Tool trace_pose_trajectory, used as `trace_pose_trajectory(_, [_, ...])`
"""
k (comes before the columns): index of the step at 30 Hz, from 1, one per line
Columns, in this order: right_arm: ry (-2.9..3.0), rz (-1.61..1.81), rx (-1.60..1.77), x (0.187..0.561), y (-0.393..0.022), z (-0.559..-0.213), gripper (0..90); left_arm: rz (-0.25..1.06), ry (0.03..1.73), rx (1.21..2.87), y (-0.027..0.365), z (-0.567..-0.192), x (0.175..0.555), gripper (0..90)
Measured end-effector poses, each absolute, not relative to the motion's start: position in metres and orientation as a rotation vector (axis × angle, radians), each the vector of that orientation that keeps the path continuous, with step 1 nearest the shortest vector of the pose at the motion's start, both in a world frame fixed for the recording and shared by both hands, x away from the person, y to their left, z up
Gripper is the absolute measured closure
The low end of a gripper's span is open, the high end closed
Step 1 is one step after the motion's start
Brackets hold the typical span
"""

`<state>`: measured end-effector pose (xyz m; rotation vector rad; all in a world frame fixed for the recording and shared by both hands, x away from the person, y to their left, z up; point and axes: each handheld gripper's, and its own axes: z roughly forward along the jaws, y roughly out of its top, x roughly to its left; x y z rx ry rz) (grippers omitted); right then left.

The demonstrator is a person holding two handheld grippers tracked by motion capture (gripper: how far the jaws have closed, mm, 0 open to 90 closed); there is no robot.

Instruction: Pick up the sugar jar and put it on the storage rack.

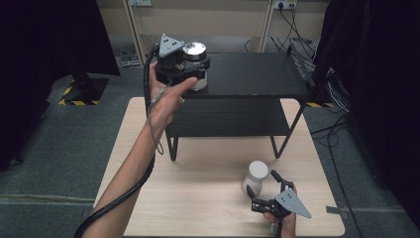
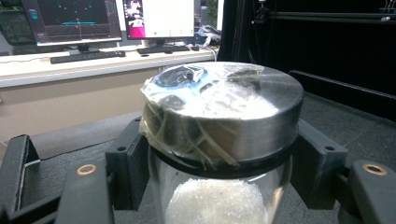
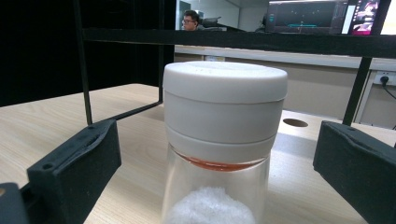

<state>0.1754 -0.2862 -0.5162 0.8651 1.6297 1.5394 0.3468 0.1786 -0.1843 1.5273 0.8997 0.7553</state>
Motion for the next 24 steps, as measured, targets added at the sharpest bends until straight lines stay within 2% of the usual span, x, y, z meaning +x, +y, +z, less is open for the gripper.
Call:
trace_pose_trajectory(4, [1.629, 1.541, 0.862, 0.175, -0.286, -0.516, 0.9, 0.777, 0.900, 1.516, 0.174, -0.185, 0.344, 30.7])
trace_pose_trajectory(5, [1.629, 1.540, 0.863, 0.175, -0.286, -0.516, 0.9, 0.790, 0.909, 1.512, 0.172, -0.184, 0.342, 25.0])
trace_pose_trajectory(6, [1.629, 1.540, 0.863, 0.175, -0.286, -0.516, 0.9, 0.791, 0.917, 1.504, 0.172, -0.184, 0.341, 25.0])
trace_pose_trajectory(7, [1.628, 1.543, 0.863, 0.175, -0.286, -0.516, 0.9, 0.791, 0.927, 1.496, 0.172, -0.184, 0.340, 17.8])
trace_pose_trajectory(8, [1.628, 1.543, 0.863, 0.175, -0.286, -0.516, 0.9, 0.798, 0.929, 1.487, 0.172, -0.184, 0.339, 17.8])
trace_pose_trajectory(9, [1.626, 1.545, 0.864, 0.175, -0.286, -0.516, 0.9, 0.815, 0.933, 1.471, 0.173, -0.186, 0.336, 12.7])
trace_pose_trajectory(16, [1.628, 1.541, 0.862, 0.175, -0.286, -0.516, 1.0, 0.804, 0.950, 1.421, 0.177, -0.187, 0.325, 7.8])
trace_pose_trajectory(17, [1.628, 1.542, 0.866, 0.175, -0.285, -0.517, 1.0, 0.809, 0.952, 1.420, 0.177, -0.187, 0.323, 4.6])
trace_pose_trajectory(24, [1.630, 1.540, 0.863, 0.175, -0.285, -0.517, 1.0, 0.810, 0.931, 1.397, 0.184, -0.188, 0.310, 4.1])
